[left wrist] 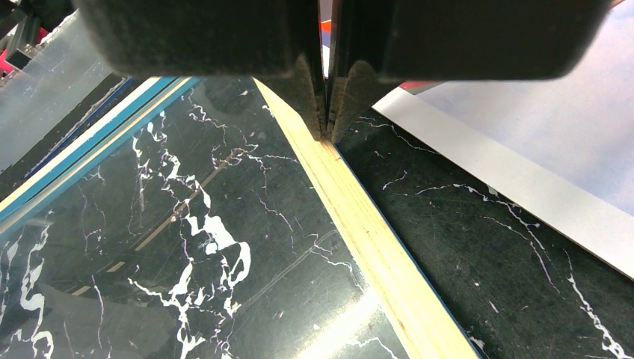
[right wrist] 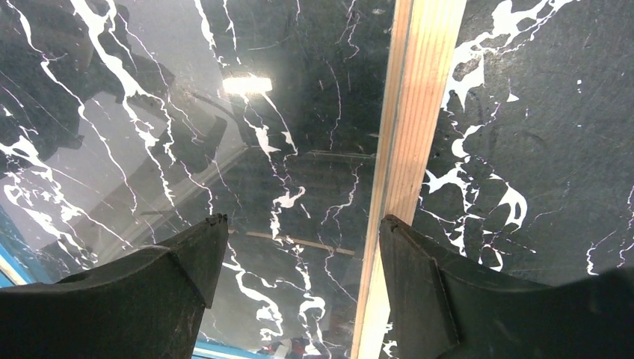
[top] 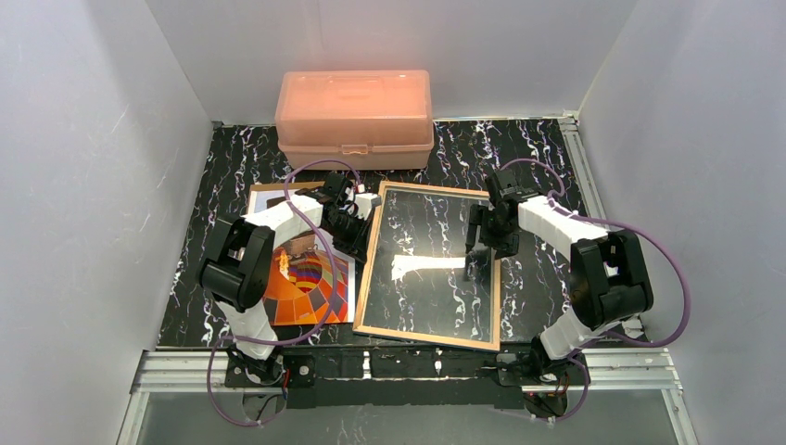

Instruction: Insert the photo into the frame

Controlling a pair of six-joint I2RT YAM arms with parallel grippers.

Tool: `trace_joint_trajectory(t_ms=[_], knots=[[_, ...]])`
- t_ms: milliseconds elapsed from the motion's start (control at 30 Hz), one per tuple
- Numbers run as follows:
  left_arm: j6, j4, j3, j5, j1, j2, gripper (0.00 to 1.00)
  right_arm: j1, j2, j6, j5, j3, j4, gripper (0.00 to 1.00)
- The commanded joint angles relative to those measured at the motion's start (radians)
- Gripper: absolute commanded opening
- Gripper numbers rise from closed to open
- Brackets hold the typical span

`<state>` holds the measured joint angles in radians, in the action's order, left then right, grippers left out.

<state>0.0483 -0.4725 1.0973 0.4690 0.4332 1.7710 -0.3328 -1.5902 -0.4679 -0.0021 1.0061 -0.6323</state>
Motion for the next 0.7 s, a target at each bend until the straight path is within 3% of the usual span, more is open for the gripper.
trace_joint_trajectory(t_ms=[0,233,433,667], knots=[[0.038,-0.003,-0.022,-0.105,-0.002,0.062,0.00,-0.003,0.025,-0.027,-0.088,-0.024,0.024,0.80],[0.039,-0.009,-0.014,-0.106,-0.002,0.063,0.00,-0.021,0.058,-0.034,-0.117,-0.049,0.046,0.77],[0.041,-0.014,-0.011,-0.108,-0.002,0.058,0.00,-0.072,0.050,-0.022,-0.005,-0.024,0.010,0.70],[0.038,-0.017,-0.015,-0.109,-0.002,0.048,0.00,-0.097,0.012,-0.037,0.184,0.032,-0.076,0.68]])
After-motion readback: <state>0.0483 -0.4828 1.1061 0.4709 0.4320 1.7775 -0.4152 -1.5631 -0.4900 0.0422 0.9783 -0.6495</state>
